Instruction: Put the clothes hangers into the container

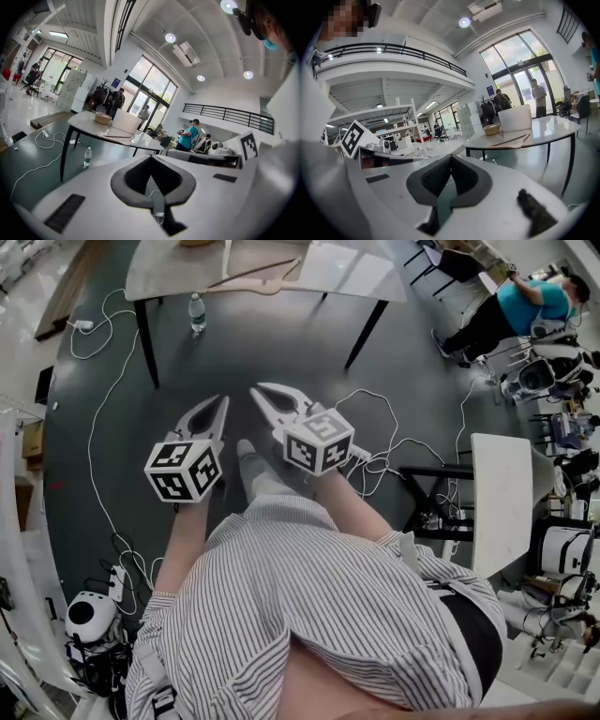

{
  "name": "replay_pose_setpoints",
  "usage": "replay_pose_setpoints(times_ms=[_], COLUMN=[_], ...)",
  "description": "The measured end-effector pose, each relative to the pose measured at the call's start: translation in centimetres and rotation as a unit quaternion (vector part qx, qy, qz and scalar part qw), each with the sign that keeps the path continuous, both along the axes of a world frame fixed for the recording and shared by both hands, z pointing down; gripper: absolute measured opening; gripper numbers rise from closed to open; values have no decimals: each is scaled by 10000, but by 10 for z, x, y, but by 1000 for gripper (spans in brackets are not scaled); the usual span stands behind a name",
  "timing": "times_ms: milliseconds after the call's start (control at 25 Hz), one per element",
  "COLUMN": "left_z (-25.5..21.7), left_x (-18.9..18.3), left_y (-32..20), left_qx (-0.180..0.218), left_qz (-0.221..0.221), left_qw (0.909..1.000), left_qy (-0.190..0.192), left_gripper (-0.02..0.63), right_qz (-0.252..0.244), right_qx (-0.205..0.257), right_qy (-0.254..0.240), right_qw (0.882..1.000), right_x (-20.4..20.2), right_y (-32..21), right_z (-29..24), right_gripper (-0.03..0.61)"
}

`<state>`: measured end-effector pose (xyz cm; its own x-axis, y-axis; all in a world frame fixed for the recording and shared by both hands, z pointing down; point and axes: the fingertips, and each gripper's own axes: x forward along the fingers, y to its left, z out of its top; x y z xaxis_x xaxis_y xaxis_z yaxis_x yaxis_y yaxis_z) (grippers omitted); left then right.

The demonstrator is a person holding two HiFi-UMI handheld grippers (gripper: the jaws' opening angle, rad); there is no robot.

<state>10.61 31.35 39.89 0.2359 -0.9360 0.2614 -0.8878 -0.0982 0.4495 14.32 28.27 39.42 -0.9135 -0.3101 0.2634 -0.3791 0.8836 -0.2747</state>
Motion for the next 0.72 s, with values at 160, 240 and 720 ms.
replay_pose_setpoints(times_ms=[160, 240, 720], left_z=[-7, -10, -12], left_x=[-18, -30, -89], left_y=[-47, -73, -212], left_qx=[88, 125, 159], left_qz=[-68, -100, -412], left_qw=[9999, 9998, 9989], left_qy=[-47, -79, -150], left_gripper=[11, 11, 11], right_qz=[-96, -140, -401], right_qx=[184, 275, 371], right_qy=[20, 44, 65], right_qw=[9998, 9995, 9985], right_x=[-20, -31, -84], right_y=[-48, -73, -212], right_z=[-9, -12, -9], right_gripper=[14, 15, 15])
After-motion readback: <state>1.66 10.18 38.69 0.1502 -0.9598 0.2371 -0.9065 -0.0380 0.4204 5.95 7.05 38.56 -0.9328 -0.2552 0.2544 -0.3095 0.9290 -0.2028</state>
